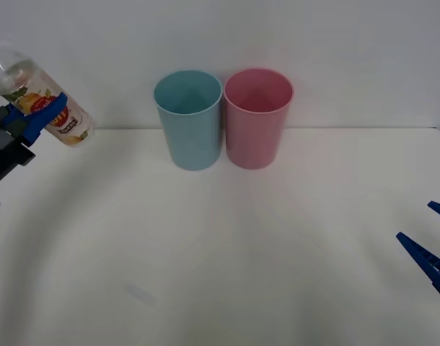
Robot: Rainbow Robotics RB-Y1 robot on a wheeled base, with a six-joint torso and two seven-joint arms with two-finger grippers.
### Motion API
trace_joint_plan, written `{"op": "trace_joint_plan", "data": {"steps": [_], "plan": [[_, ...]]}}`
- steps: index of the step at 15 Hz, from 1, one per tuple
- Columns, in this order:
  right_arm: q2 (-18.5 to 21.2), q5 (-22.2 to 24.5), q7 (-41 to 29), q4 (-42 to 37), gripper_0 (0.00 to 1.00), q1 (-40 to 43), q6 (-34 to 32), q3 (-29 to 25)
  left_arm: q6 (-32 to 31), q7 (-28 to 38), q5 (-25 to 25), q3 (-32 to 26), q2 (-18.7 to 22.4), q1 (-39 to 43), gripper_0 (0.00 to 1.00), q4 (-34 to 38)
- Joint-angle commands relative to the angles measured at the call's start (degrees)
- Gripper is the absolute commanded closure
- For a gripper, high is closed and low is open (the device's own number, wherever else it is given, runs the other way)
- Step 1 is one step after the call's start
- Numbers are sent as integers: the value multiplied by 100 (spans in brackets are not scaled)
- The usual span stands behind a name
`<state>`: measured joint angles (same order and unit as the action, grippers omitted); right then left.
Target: Grasp the object on the table and drop it into the matching bin: aluminum can to the light blue bin, PET bottle to the pink bin.
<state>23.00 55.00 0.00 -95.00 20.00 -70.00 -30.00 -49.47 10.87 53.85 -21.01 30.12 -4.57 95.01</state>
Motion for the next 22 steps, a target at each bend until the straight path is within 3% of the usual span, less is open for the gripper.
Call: {"op": "trace_joint_plan", "data": {"steps": [1,4,10,15,18,22], "plan": [[0,0,0,0,0,0,0,0,-10,143,-15,-193,38,-80,100,167],[0,0,0,0,0,0,0,0,-10,284,29,-158,169,-317,100,185],[0,0,0,0,0,0,0,0,-10,1470,1171,431,196,-1433,100,123],[0,0,0,0,0,0,0,0,-1,1549,1787,1292,117,-2725,100,-905],[0,0,0,0,0,0,0,0,-1,1453,2217,1486,-252,-3384,100,-1494],[0,0,0,0,0,0,0,0,26,1347,3149,1486,-956,-4123,100,-2135]]}}
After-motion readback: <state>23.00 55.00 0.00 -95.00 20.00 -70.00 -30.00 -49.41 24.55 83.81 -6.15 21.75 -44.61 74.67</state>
